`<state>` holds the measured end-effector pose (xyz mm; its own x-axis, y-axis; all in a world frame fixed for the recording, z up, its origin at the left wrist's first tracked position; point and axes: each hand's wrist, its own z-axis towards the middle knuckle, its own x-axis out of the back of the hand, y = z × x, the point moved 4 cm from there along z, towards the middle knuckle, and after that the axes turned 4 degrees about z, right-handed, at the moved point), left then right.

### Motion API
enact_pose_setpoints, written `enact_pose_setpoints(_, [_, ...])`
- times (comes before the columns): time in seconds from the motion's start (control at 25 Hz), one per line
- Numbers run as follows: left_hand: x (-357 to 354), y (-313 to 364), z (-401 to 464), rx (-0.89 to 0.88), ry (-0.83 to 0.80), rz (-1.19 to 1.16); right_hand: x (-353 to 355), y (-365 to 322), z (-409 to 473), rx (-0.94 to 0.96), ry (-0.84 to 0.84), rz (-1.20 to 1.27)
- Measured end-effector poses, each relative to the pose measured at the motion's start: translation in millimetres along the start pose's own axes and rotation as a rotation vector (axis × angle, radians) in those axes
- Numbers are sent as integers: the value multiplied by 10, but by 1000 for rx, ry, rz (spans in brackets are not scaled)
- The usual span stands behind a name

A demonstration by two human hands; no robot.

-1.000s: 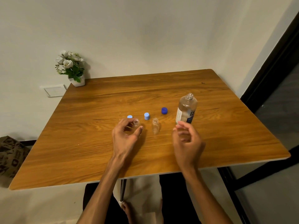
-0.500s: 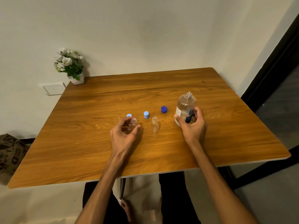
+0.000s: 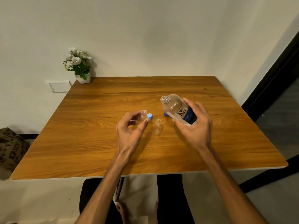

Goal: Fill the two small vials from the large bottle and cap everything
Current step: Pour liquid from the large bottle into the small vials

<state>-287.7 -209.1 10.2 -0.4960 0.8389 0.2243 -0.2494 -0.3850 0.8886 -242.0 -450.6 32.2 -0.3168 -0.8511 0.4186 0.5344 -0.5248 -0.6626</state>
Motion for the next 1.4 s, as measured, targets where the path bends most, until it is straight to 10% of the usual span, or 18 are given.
enact_pose_setpoints(1.4, [-6, 444, 114, -211, 63, -127, 181, -501, 828, 484, -204, -236])
